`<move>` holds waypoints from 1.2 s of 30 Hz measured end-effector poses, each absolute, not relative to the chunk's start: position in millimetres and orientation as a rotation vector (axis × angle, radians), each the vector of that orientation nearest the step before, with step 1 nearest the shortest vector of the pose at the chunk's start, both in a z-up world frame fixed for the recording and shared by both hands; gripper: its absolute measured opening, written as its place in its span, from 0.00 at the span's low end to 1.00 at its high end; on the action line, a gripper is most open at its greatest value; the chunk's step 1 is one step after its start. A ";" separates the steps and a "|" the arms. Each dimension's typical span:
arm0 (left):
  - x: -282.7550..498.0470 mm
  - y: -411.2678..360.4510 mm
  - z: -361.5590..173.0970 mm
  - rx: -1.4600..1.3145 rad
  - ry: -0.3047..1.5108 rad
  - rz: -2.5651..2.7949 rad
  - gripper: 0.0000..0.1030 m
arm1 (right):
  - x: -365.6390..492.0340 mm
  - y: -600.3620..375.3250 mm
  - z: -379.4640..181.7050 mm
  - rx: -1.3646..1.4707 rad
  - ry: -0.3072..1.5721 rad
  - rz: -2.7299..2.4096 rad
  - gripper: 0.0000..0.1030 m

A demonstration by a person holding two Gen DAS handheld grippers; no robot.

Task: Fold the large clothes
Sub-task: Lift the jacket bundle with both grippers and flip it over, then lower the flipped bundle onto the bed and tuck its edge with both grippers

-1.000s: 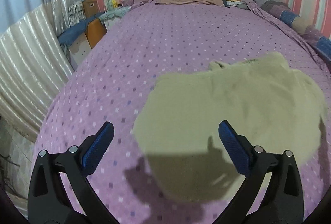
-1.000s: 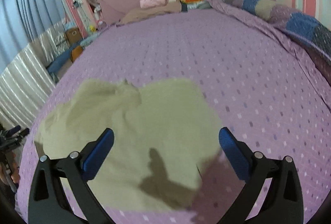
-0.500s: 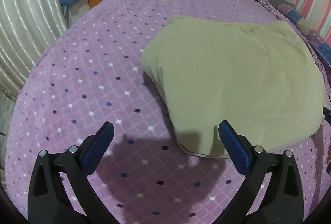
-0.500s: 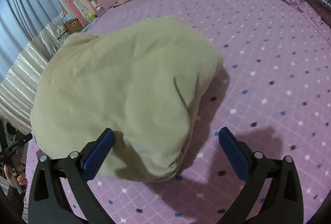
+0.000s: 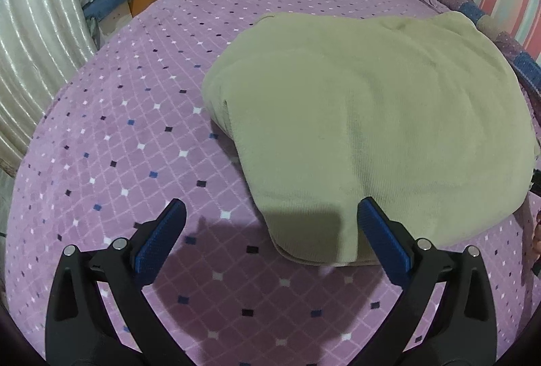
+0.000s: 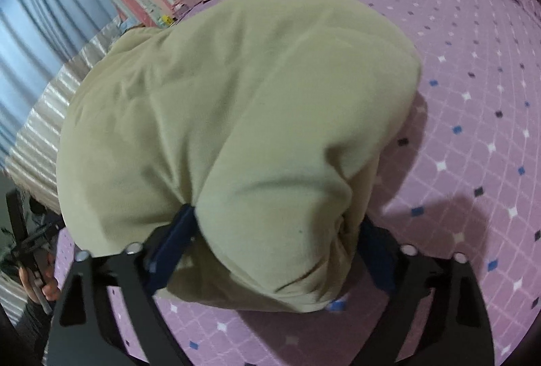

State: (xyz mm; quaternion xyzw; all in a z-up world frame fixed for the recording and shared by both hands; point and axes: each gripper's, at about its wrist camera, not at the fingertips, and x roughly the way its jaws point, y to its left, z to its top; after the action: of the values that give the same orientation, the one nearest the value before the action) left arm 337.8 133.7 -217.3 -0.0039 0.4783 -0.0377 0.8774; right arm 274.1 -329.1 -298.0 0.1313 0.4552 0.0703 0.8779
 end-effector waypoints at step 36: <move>365.4 65.7 -233.2 0.092 1.057 -0.207 0.35 | 278.3 -311.9 -279.9 0.240 0.960 0.156 0.49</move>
State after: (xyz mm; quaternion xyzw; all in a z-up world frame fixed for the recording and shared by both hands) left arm 365.4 65.7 -233.2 0.0439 0.5030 -0.0984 0.8575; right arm 278.3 -311.9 -279.9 0.1150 0.4601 0.0748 0.8772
